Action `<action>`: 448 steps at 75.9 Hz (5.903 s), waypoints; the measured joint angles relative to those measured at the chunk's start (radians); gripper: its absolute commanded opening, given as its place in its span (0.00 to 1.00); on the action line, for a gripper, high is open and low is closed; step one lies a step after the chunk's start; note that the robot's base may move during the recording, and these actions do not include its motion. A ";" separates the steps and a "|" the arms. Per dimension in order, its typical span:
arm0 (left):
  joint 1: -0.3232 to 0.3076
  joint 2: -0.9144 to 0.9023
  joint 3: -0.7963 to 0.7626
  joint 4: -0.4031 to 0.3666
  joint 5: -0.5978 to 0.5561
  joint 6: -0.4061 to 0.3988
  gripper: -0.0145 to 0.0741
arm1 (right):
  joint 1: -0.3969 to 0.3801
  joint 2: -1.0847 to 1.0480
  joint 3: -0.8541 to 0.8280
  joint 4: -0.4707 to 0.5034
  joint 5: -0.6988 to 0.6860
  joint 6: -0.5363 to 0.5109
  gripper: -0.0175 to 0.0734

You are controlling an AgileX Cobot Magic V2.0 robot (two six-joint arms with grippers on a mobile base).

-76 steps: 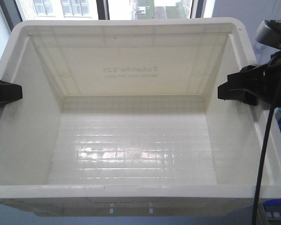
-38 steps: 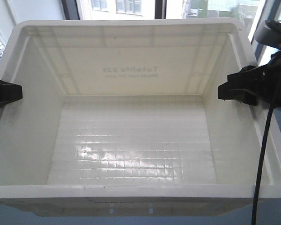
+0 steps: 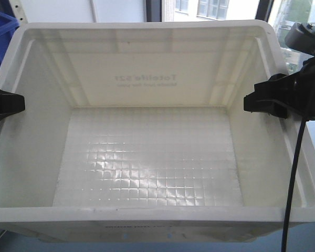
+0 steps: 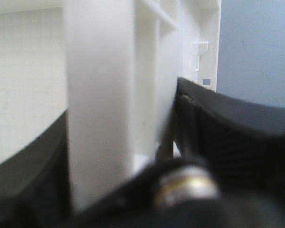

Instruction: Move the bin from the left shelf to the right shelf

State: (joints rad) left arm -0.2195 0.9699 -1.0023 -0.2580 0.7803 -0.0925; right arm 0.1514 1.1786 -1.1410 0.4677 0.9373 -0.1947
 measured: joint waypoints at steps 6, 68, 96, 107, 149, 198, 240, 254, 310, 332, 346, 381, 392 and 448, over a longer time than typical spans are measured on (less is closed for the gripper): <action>0.000 0.000 0.000 0.000 0.000 0.000 0.16 | 0.000 0.000 0.000 0.000 0.000 -0.001 0.19; 0.000 0.000 0.000 0.000 -0.001 0.000 0.16 | 0.000 0.000 0.000 0.000 -0.001 -0.001 0.19; 0.000 0.000 0.000 0.000 -0.001 0.000 0.16 | 0.000 0.000 0.000 0.000 0.000 -0.001 0.19; 0.000 0.000 0.000 0.000 -0.001 0.000 0.16 | 0.000 0.000 0.000 0.000 0.000 -0.001 0.19; 0.000 0.000 0.000 0.000 -0.001 0.000 0.16 | 0.000 0.000 0.000 0.000 0.000 -0.001 0.19; 0.000 0.000 0.000 0.000 -0.001 0.000 0.16 | 0.000 0.000 0.000 0.000 0.000 -0.001 0.19; 0.000 0.000 0.000 0.000 -0.001 0.000 0.16 | 0.000 0.000 0.000 0.000 0.000 -0.001 0.19; 0.000 0.000 0.000 0.000 -0.001 0.000 0.16 | 0.000 0.000 0.000 0.000 0.000 -0.001 0.19; 0.000 0.000 0.000 0.000 -0.001 0.000 0.16 | 0.000 0.000 0.000 0.000 0.000 -0.001 0.19; 0.000 0.000 0.000 0.000 -0.001 0.000 0.16 | 0.000 0.000 0.000 0.000 0.000 -0.001 0.19; 0.000 0.000 0.000 0.000 -0.001 0.000 0.16 | 0.000 0.000 0.000 0.000 0.000 -0.001 0.19; 0.000 0.000 0.000 0.000 -0.001 0.000 0.16 | 0.000 0.000 0.000 0.000 0.000 -0.001 0.19; 0.000 0.000 0.000 0.000 -0.001 0.000 0.16 | 0.000 0.000 0.000 0.000 0.000 -0.001 0.19; 0.000 0.000 0.000 0.000 -0.001 0.000 0.16 | 0.000 0.000 0.000 0.000 0.000 -0.001 0.19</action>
State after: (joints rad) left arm -0.2195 0.9699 -1.0023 -0.2580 0.7793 -0.0925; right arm 0.1514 1.1786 -1.1410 0.4677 0.9371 -0.1955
